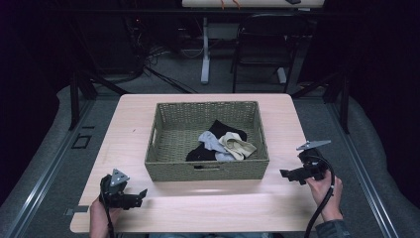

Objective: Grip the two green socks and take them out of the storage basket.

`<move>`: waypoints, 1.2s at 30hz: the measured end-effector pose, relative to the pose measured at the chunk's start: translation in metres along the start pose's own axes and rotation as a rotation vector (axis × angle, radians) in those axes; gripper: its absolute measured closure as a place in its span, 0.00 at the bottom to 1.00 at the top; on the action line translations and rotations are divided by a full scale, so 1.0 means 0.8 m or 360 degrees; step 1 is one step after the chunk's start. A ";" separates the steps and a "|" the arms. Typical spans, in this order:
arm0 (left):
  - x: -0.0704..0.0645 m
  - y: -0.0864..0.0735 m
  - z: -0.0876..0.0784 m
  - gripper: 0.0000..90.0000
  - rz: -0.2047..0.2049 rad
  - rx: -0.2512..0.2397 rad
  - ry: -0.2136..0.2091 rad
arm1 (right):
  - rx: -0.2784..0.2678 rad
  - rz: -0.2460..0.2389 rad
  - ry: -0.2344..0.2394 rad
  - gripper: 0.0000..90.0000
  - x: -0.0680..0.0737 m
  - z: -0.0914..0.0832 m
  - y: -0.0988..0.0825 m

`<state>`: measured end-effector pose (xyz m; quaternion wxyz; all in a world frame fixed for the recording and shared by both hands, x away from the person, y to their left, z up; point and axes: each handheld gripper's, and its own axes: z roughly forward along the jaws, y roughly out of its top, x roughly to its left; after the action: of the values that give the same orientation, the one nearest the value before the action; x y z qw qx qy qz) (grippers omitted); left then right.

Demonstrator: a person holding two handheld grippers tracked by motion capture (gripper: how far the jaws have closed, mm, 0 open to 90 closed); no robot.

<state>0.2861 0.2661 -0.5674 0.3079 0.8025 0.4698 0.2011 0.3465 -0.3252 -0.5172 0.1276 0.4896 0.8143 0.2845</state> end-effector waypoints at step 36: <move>0.005 -0.004 -0.002 0.00 -0.0031 0.0002 0.0023 | -0.0006 -0.0319 0.0097 0.00 0.053 -0.063 0.182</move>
<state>0.2848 0.2711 -0.5679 0.3058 0.7966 0.4800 0.2036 0.4070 -0.2527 -0.3879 0.1314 0.3967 0.8621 0.2866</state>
